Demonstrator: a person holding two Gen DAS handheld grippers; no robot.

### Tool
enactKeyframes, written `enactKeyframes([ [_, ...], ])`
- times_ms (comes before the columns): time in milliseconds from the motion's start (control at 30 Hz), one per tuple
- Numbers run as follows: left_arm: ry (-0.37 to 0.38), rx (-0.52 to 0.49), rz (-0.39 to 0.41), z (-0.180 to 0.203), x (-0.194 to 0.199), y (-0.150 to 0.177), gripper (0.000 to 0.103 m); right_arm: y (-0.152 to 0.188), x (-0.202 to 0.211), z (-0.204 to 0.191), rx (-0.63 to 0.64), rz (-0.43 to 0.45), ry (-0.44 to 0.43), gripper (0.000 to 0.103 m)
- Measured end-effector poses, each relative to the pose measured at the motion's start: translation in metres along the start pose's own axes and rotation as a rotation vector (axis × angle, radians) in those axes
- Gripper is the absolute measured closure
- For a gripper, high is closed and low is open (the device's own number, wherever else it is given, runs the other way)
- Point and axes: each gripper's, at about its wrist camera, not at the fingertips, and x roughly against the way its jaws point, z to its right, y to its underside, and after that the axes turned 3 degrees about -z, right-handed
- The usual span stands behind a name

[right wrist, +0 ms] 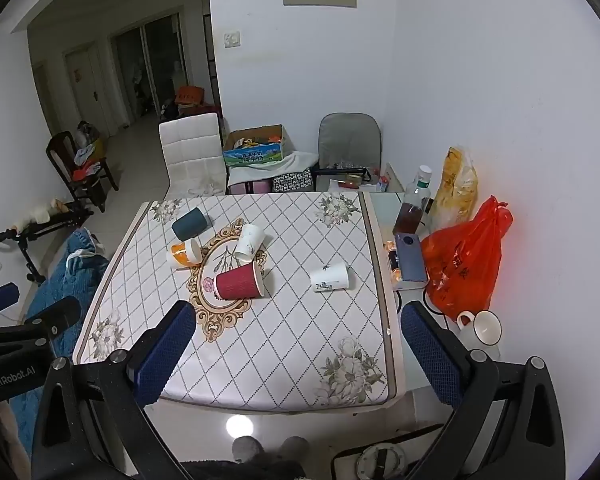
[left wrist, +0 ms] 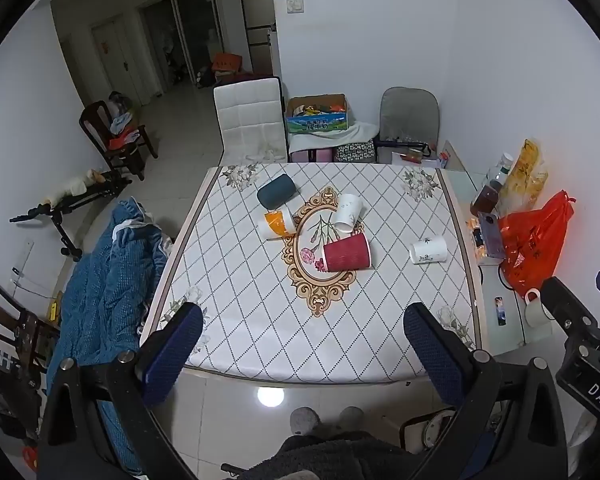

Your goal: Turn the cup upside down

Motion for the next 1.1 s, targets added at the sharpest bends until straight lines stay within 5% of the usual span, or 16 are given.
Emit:
enactKeyframes([
  [1100,0.003,-0.006,0.032,0.002,0.005,-0.009,0.000,-0.004,0.001,0.001,-0.009,0.022,-0.001,0.000],
])
